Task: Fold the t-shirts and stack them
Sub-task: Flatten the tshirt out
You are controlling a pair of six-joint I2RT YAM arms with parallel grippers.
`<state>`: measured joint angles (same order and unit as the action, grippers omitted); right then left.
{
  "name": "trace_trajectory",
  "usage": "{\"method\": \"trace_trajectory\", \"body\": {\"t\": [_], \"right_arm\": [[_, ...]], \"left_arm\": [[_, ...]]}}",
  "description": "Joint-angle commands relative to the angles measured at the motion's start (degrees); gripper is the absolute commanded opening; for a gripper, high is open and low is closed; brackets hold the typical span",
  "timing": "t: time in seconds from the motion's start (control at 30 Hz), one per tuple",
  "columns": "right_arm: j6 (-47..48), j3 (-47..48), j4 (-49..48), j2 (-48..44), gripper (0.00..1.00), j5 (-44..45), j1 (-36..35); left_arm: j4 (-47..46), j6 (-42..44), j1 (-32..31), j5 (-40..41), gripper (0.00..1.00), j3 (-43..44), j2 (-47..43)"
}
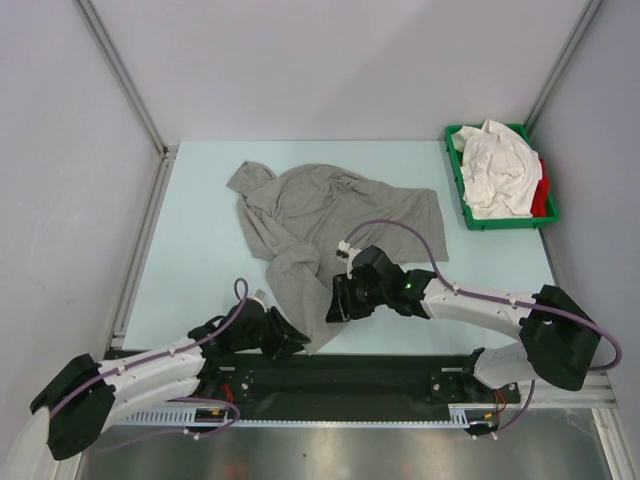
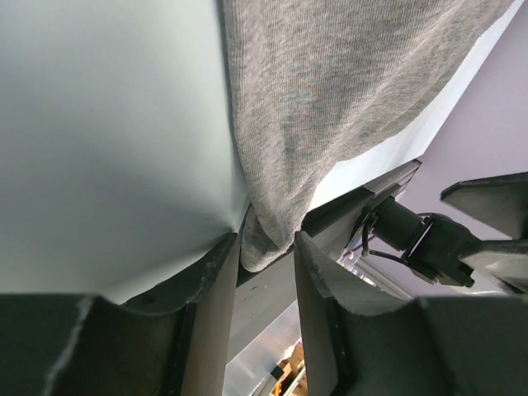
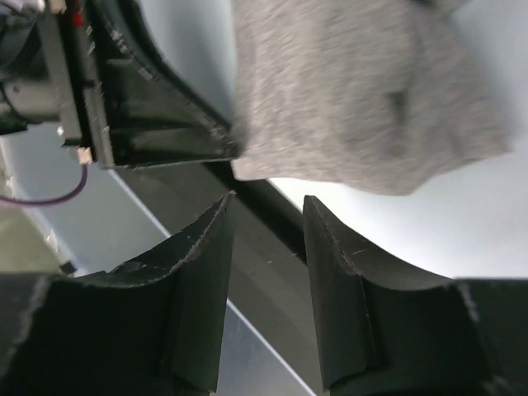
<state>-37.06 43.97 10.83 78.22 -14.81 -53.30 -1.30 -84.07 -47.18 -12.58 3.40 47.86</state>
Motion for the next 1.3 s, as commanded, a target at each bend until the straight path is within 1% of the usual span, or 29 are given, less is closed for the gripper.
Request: {"method": "trace_trajectory", "body": {"t": [0.0, 0.1, 0.17, 0.3, 0.4, 0.5, 0.6, 0.63, 0.7, 0.77, 0.8, 0.87, 0.97, 1.07, 1.1, 1.17, 1.2, 1.23, 1.27], "right_arm": [[-2.7, 1.2, -4.7, 0.8, 0.44, -0.3, -0.8], [-2.8, 0.2, -5.1, -0.2, 0.44, -0.1, 0.3], [-2.2, 0.0, -4.7, -1.0, 0.44, 0.3, 0.8], [-2.0, -1.3, -3.6, -3.3, 0.44, 0.3, 4.0], [-2.6, -3.2, -3.5, -5.9, 0.44, -0.4, 5.9], [-2.8, -4.8, -3.0, -8.3, 0.44, -0.6, 7.8], [-2.8, -5.4, -2.0, -10.3, 0.44, 0.0, 8.6], [-2.9, -5.8, -1.3, -10.8, 0.44, 0.2, 8.6], [-3.1, -6.2, -0.5, -12.0, 0.45, 0.7, 9.1], [-3.3, -6.8, 0.3, -12.8, 0.45, 1.2, 9.9], [-3.2, -6.8, 1.3, -13.6, 0.45, 1.4, 10.1], [-3.0, -6.8, 2.5, -14.3, 0.45, 2.5, 10.8], [-2.3, -6.1, 7.0, -15.6, 0.47, 4.2, 14.3], [-1.9, -5.7, 10.6, -16.9, 0.46, 4.7, 20.8], [-1.6, -5.7, 11.6, -17.2, 0.45, 4.5, 24.7], [-0.7, -5.1, 12.6, -17.0, 0.44, 3.9, 28.5], [-0.5, -4.4, 13.3, -16.7, 0.44, 3.9, 30.5], [-0.3, -4.0, 13.9, -16.3, 0.43, 4.0, 34.2], [-0.1, -3.5, 14.2, -14.6, 0.42, 4.1, 36.2]], "left_arm": [[3.8, 1.1, -0.9, 1.2, 0.40, -3.7, 1.3], [4.5, 1.9, -1.6, 2.0, 0.41, -3.7, 2.6], [4.3, 1.8, -2.6, 2.7, 0.40, -2.0, 4.3], [2.7, 2.0, -3.4, 2.6, 0.40, -1.6, 7.3], [2.4, 1.7, -3.6, 2.9, 0.42, -1.7, 7.8], [2.3, 1.5, -3.5, 3.3, 0.40, -2.0, 7.8], [1.8, 1.6, -3.5, 3.5, 0.29, -1.9, 7.8], [1.8, 2.2, -3.6, 3.6, 0.24, -1.7, 8.0], [1.7, 3.6, -3.6, 4.2, 0.19, -0.8, 8.1], [1.9, 5.4, -3.5, 4.8, 0.03, 0.7, 8.6], [3.4, 7.3, -3.5, 5.6, 0.00, 2.7, 8.7], [4.3, 9.6, -3.4, 6.2, 0.00, 4.9, 8.5], [9.4, 14.5, -3.1, 7.7, 0.00, 9.5, 7.2], [13.0, 19.7, -1.8, 9.3, 0.00, 13.1, 3.6], [14.6, 21.9, -1.2, 9.8, 0.00, 15.0, 1.1], [18.2, 24.6, -0.7, 12.1, 0.00, 16.8, -1.1], [18.5, 27.8, -0.1, 12.1, 0.00, 17.6, -2.0], [18.9, 29.0, 0.0, 12.2, 0.00, 19.0, -3.9], [19.0, 30.2, 0.2, 12.1, 0.00, 19.6, -4.7]]}}
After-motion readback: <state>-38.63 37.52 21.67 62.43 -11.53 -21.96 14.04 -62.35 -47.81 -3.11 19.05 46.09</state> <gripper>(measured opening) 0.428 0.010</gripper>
